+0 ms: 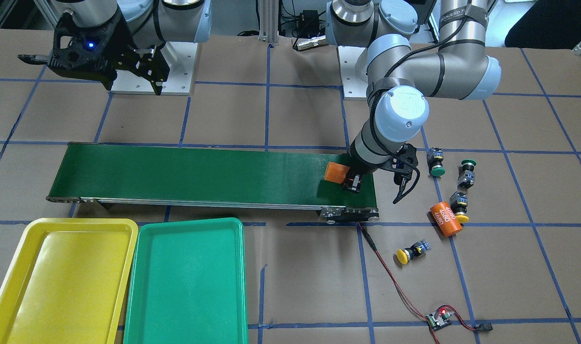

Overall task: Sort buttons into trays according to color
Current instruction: 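Grasp the orange cylinder with the left gripper and carry it onto the belt, then open the left gripper on the belt and lift away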

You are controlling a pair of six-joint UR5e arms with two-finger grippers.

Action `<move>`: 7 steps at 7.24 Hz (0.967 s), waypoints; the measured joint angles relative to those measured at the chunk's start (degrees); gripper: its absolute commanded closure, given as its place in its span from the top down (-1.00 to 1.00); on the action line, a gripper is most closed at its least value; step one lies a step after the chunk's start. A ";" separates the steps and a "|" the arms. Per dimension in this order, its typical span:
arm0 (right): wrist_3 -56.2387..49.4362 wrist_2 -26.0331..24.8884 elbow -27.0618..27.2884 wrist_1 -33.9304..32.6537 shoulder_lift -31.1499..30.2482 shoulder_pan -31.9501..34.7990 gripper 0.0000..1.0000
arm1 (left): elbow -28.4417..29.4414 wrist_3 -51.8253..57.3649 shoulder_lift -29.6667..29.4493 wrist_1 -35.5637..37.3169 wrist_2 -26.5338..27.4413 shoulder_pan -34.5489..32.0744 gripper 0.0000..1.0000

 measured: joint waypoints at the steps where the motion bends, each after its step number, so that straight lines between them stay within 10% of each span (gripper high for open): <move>1: 0.02 -0.01 0.03 0.08 0.00 0.00 1.00 | -0.02 -0.37 -0.13 -0.24 0.07 -0.26 1.00; 4: 0.10 -0.01 0.41 0.20 0.01 0.00 1.00 | 0.76 1.25 0.81 -0.74 0.16 0.08 1.00; 7: 0.10 -0.07 0.60 0.23 -0.05 0.00 1.00 | 1.29 26.53 0.78 -1.16 3.30 12.53 1.00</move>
